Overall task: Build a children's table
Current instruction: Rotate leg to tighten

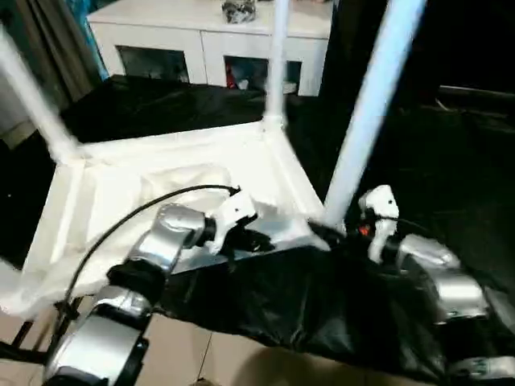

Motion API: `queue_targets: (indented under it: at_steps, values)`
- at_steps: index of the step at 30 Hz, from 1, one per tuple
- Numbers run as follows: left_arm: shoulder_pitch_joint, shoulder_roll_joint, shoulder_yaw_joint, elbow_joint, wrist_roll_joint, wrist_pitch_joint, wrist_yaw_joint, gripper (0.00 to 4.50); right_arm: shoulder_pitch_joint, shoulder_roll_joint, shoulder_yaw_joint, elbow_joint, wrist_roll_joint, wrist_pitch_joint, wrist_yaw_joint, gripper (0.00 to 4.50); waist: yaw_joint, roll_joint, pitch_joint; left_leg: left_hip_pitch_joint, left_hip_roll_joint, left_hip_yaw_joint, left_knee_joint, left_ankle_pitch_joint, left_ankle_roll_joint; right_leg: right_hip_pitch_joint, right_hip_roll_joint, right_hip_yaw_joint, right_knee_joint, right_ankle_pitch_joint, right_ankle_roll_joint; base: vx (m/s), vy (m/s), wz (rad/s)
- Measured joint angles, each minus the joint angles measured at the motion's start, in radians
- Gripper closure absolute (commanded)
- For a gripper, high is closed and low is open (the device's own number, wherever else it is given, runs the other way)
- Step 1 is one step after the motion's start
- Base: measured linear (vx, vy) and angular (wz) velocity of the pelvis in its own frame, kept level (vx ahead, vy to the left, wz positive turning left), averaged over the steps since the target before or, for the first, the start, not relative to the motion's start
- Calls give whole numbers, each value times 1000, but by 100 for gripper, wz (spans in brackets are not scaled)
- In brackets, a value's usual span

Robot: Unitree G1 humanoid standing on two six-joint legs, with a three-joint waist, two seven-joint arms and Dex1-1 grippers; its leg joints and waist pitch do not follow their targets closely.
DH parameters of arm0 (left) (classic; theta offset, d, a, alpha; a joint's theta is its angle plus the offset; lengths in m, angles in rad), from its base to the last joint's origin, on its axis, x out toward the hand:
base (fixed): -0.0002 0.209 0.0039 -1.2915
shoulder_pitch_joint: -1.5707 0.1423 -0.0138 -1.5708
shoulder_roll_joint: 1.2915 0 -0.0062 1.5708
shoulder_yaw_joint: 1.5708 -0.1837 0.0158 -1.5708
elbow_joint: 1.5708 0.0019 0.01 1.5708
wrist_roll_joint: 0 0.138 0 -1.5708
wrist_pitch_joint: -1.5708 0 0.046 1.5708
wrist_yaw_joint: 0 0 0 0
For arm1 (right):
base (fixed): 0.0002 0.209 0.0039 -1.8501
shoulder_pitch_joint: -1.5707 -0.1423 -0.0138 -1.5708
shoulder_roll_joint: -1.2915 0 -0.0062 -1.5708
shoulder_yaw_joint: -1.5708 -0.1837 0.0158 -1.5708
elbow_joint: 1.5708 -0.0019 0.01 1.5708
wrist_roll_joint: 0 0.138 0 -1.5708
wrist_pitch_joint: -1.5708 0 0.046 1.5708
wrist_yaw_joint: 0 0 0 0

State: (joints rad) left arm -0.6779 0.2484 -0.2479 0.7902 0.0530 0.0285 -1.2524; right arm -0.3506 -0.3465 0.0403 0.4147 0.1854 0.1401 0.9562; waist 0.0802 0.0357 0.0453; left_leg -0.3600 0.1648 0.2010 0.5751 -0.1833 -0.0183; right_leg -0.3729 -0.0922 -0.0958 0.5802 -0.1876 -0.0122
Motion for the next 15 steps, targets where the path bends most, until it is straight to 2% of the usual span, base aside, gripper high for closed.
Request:
queue_targets:
  at_steps: [2, 4, 5, 7, 11, 15]
  values:
    - [0, 20, -5, -13, -6, -13, -44, 450, -6, -24, 14, -1, 4, -4, 74, 88, 11, 1, -1, -10, 1, 1, 1, 3, 4, -11, 0, 0, 5, 0, 0, 0, 0, 0]
    - [0, 39, -7, -14, -12, -20, -82, 450, -8, -49, 34, -2, 5, -3, 143, 88, 18, -1, -1, -15, 1, 1, 4, 2, 5, -17, 0, 0, 11, -3, -2, 0, 0, 0]
    - [0, 48, -9, -15, -16, -28, -106, 450, -10, -66, 46, -1, 5, 1, 184, 115, 22, -2, -1, -18, 2, 1, 7, 2, 6, -20, 0, 0, 14, -4, -3, 0, 0, 0]
    - [0, 57, -13, -22, -19, -35, -130, 450, -10, -78, 53, 1, 6, 3, 223, 122, 28, -2, -1, -27, 3, 0, 13, 2, 6, -28, 0, 0, 19, -4, -3, 0, 0, 0]
    - [7, 76, -22, -33, -20, -37, -177, 450, -29, -101, 86, 23, 14, 8, 298, 163, 32, -5, 0, -26, 5, 0, 18, 1, 4, -27, 0, 0, 22, -3, -4, 0, 0, 0]
    - [11, 82, -25, -36, -23, -37, -197, 450, -31, -103, 89, 31, 17, 10, 334, 187, 32, -7, 1, -26, 5, 1, 19, 0, 0, -26, 0, 1, 22, -2, -4, 0, 0, 0]
